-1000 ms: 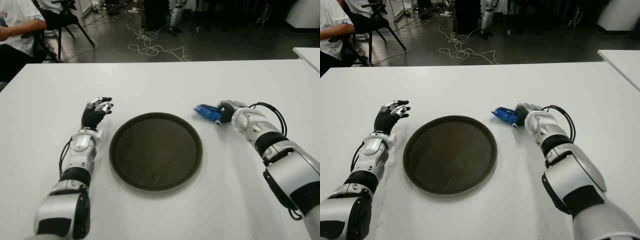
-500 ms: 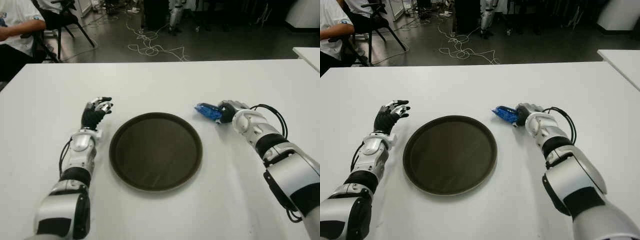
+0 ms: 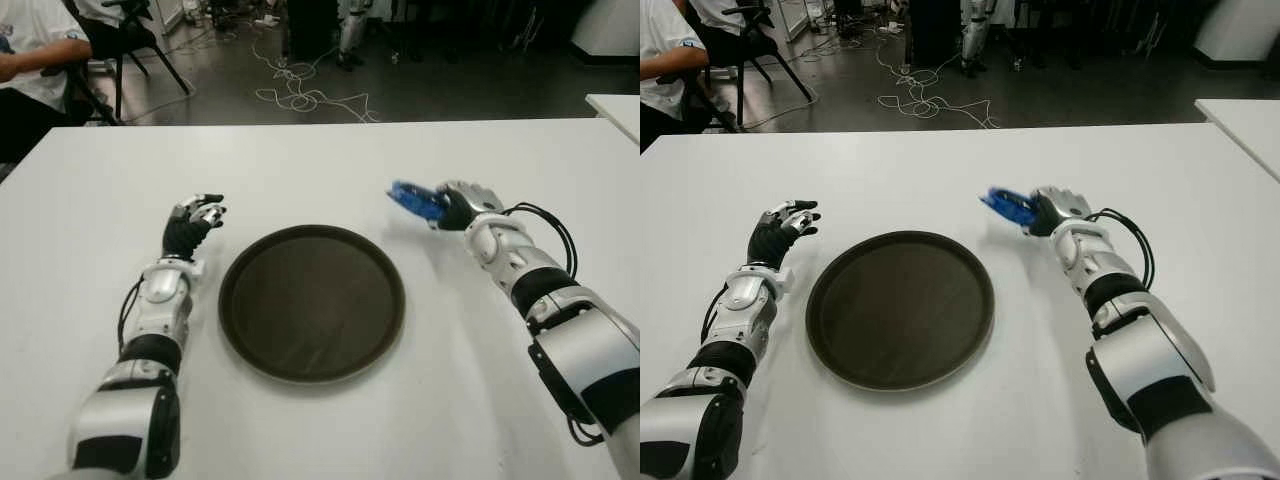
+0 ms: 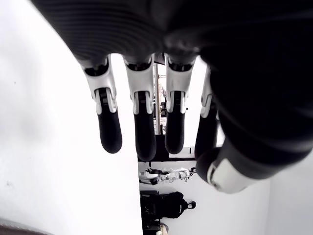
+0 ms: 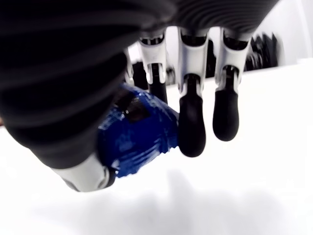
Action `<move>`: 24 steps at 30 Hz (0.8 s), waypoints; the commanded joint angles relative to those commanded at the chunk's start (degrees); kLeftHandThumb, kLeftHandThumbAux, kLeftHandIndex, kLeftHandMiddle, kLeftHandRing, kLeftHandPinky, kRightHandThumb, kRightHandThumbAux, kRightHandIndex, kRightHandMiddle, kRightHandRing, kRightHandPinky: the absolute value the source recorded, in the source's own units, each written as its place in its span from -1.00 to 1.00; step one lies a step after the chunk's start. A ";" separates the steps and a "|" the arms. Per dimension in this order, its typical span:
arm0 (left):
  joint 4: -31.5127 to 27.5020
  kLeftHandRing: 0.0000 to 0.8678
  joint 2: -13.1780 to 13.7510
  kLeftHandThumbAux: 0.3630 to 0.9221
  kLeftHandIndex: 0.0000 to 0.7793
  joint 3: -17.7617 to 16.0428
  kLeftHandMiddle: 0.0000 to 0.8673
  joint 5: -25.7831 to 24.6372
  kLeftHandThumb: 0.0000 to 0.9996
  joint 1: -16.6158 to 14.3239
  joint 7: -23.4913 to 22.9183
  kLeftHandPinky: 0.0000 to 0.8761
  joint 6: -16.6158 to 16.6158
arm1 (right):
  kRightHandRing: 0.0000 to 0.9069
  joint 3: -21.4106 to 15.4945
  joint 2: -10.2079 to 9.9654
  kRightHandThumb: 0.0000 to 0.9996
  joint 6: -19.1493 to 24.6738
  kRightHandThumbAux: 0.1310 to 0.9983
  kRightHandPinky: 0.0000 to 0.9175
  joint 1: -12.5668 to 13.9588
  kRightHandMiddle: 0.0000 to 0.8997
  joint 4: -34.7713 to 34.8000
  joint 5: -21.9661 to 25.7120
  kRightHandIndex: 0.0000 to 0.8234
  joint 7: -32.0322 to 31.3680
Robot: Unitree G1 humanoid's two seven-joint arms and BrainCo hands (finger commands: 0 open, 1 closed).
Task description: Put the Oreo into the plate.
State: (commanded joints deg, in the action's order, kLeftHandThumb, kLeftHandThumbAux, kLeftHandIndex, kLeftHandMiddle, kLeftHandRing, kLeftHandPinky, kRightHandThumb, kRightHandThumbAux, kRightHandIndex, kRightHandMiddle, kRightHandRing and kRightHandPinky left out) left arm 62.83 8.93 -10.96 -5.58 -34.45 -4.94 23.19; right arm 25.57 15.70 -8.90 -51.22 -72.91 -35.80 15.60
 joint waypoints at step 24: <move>-0.39 -0.36 0.47 0.29 0.02 0.05 -0.35 0.43 0.35 0.42 -0.26 -0.29 0.12 | 0.58 -0.92 1.26 0.37 -7.05 0.40 0.45 8.99 0.60 21.31 -1.01 0.05 9.82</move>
State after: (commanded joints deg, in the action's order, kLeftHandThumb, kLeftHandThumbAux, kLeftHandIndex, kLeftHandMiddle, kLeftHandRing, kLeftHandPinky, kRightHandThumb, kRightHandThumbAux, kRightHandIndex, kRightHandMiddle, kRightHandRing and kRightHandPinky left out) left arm 62.44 9.40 -10.91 -5.14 -34.03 -5.20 23.31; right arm 24.64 16.96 -15.94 -42.24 -51.59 -36.81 25.42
